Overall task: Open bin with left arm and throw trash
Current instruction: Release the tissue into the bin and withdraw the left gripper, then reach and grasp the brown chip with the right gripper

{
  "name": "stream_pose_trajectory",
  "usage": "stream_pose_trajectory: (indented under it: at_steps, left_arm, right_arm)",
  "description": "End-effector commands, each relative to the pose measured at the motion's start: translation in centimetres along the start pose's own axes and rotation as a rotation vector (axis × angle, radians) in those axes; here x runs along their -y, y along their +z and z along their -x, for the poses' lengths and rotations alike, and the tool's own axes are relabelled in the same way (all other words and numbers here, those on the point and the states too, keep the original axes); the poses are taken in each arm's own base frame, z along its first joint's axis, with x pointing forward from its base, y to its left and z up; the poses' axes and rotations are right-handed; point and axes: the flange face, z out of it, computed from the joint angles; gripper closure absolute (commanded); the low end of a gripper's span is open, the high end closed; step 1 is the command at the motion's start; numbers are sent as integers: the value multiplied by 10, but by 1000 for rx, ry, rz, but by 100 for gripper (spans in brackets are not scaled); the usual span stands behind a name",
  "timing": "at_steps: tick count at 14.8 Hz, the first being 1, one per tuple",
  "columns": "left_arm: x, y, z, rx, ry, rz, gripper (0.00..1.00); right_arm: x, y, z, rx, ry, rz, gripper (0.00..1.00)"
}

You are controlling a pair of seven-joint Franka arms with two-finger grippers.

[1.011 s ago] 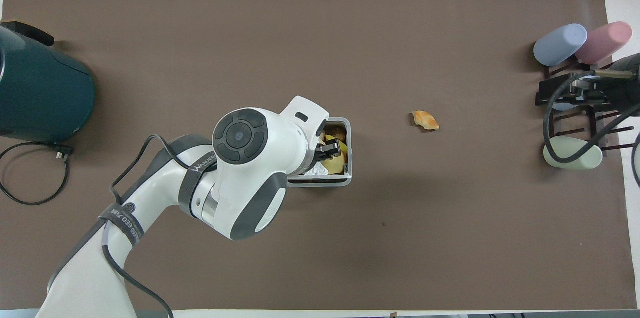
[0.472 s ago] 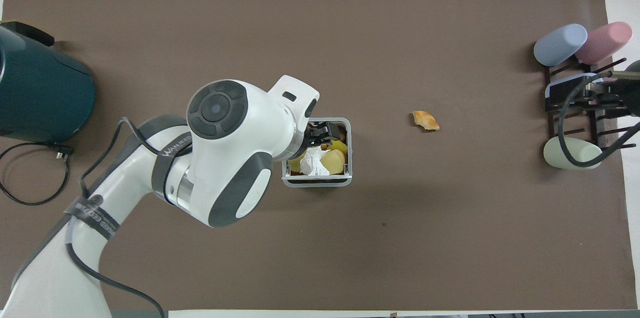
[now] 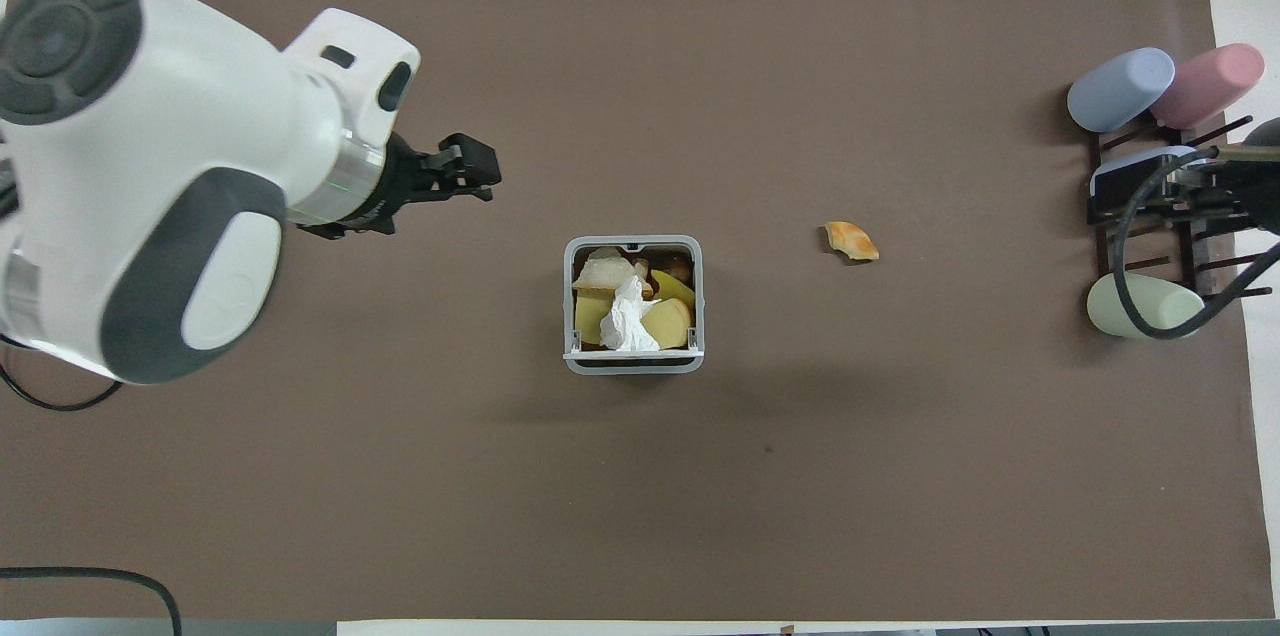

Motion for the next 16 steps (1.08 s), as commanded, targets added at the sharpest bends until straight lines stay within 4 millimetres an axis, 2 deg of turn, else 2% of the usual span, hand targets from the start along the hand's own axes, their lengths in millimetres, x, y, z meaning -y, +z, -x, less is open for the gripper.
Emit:
stream_pose_trajectory:
  at_steps: [1,4,5,6,8,10,11,14,16]
  left_arm:
    - [72,-31,-16,16,93,-51,0]
    - [139,-43,-20,78,249,-91,0]
    - [155,-43,-19,84,300,-137,0]
    - [162,-40,-16,94,323,-172,0]
    - [175,-42,-7,96,302,-185,0]
    - [180,-53,-7,84,278,-187,0]
    - [180,-61,-7,80,250,-186,0]
    - [177,-86,-6,92,202,-181,0]
    - [169,-97,-5,120,219,-173,0]
  right_arm:
    - [1,-1,-1,4,-29,6,0]
    - [-8,0,-3,2,-11,9,0]
    - [-8,1,-4,-1,-7,8,0]
    - [-7,5,-6,-11,-7,7,0]
    - [0,24,-9,-41,-16,2,0]
    - [4,52,-16,-67,-17,-3,0]
    - [16,69,-21,-79,-26,-7,0]
    - [48,124,-33,-99,-55,-14,0]
    - [54,136,-35,-126,-61,-27,0]
